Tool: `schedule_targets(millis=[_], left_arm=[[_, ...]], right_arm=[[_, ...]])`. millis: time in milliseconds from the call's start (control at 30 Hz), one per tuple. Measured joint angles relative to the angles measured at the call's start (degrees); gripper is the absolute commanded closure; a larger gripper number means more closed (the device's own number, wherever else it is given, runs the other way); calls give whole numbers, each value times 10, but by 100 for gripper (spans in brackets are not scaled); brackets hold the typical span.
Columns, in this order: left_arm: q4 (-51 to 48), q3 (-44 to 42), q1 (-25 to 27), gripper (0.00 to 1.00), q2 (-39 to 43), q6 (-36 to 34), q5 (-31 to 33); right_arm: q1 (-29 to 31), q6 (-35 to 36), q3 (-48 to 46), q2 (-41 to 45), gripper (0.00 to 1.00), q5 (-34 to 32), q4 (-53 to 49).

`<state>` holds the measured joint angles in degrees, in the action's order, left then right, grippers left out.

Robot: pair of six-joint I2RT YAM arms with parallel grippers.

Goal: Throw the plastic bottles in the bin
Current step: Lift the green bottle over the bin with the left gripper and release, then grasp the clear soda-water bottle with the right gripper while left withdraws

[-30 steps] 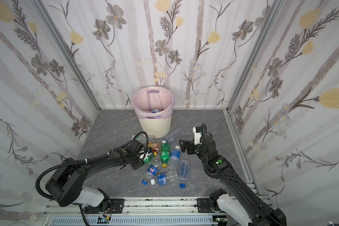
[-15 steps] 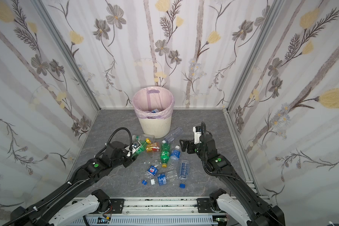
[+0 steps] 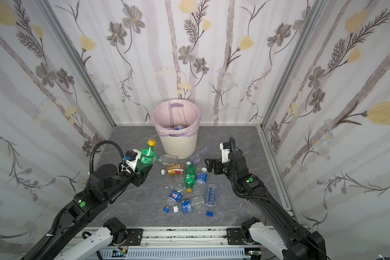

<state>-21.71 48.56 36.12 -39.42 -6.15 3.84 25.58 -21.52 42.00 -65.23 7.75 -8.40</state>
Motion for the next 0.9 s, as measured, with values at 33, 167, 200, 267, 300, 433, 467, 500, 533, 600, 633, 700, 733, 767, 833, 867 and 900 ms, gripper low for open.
schedule_targets(millis=[33, 167, 200, 267, 300, 433, 467, 500, 533, 600, 633, 700, 733, 767, 833, 867, 900], left_arm=[[5, 18, 0, 39, -21, 6, -2], [35, 151, -2, 36, -164, 22, -18], [42, 217, -5, 23, -226, 26, -25], [71, 332, -11, 0, -334, 38, -20], [76, 391, -19, 0, -385, 52, -13], [83, 521, -54, 0, -502, 113, -7], [82, 526, -59, 0, -507, 125, -6], [78, 525, -63, 0, -507, 136, -2], [81, 516, -65, 0, -501, 143, -1], [82, 481, -67, 0, -476, 154, -4], [80, 456, -69, 0, -457, 156, -4], [77, 406, -74, 0, -419, 160, 0], [77, 374, -78, 0, -392, 162, 5], [77, 346, -80, 0, -368, 163, 9], [77, 284, -86, 0, -307, 165, 17], [81, 253, -89, 0, -278, 168, 21], [80, 219, -94, 0, -245, 172, 23]], right_arm=[[0, 2, 0, 0, 0, 0, -1], [0, 6, 1, -11, 0, 0, -7], [0, 6, 2, -15, 1, 3, -10], [0, 6, 12, -22, 1, 10, -22], [1, 6, 19, -24, 1, 12, -23], [2, 5, 31, -23, 1, 22, -32], [2, 5, 31, -20, 1, 22, -41], [2, 5, 31, -16, 1, 21, -52], [2, 5, 31, -12, 1, 21, -61], [2, 5, 31, -4, 1, 14, -77], [2, 5, 30, -1, 1, 10, -84], [2, 5, 30, 3, 2, 8, -101], [2, 5, 30, 3, 2, 6, -111], [2, 3, 30, 3, 2, 2, -119], [2, -1, 30, 2, 2, -3, -141], [4, -1, 30, -2, 3, -2, -150], [6, -6, 30, -8, 3, -3, -163]])
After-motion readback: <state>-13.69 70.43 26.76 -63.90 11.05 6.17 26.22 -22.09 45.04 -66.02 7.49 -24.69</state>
